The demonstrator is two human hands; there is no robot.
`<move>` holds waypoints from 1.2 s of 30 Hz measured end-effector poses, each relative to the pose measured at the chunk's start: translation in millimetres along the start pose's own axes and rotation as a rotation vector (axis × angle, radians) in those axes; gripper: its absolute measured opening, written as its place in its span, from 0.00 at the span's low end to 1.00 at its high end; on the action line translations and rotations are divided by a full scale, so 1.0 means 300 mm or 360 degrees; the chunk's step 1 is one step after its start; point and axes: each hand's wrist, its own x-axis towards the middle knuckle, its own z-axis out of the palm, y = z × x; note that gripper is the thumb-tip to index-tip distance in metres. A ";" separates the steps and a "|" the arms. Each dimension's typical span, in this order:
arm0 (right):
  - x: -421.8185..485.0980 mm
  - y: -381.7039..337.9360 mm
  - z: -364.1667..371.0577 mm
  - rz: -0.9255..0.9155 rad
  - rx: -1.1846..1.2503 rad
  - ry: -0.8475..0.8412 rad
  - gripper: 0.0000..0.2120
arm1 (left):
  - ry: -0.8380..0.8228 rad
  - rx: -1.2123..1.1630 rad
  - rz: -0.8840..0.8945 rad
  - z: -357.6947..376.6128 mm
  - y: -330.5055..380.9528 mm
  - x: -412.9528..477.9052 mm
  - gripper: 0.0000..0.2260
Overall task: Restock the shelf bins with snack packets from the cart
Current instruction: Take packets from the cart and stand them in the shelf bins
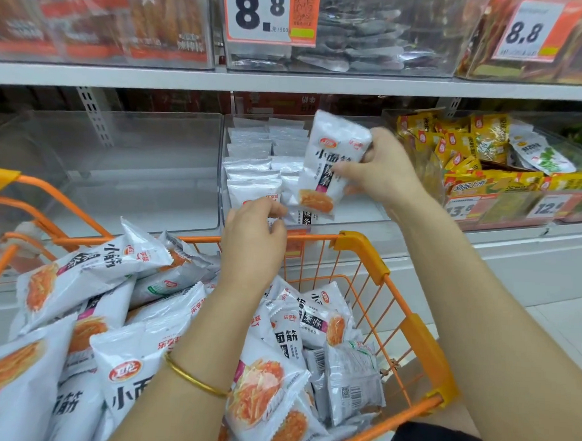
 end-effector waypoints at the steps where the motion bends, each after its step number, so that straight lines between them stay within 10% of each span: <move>1: 0.013 0.023 0.023 0.0024 -0.0118 -0.0068 0.14 | -0.0015 0.0028 -0.0012 0.001 -0.001 -0.001 0.11; 13: 0.012 0.108 0.141 0.0139 -0.0726 -0.0337 0.18 | -0.0012 0.0060 -0.0045 0.006 -0.003 0.006 0.12; 20: -0.103 0.030 0.041 -0.0150 -0.0801 -0.0025 0.14 | -0.0017 0.0041 -0.0063 0.002 0.002 0.003 0.11; 26: -0.251 0.080 0.096 -0.0089 -0.1458 -0.1262 0.13 | 0.0002 0.0029 -0.0050 0.003 0.004 0.004 0.11; 36: -0.270 0.195 0.165 -0.0006 -0.1377 -0.1426 0.11 | 0.0013 -0.0001 -0.0050 0.002 0.007 0.003 0.12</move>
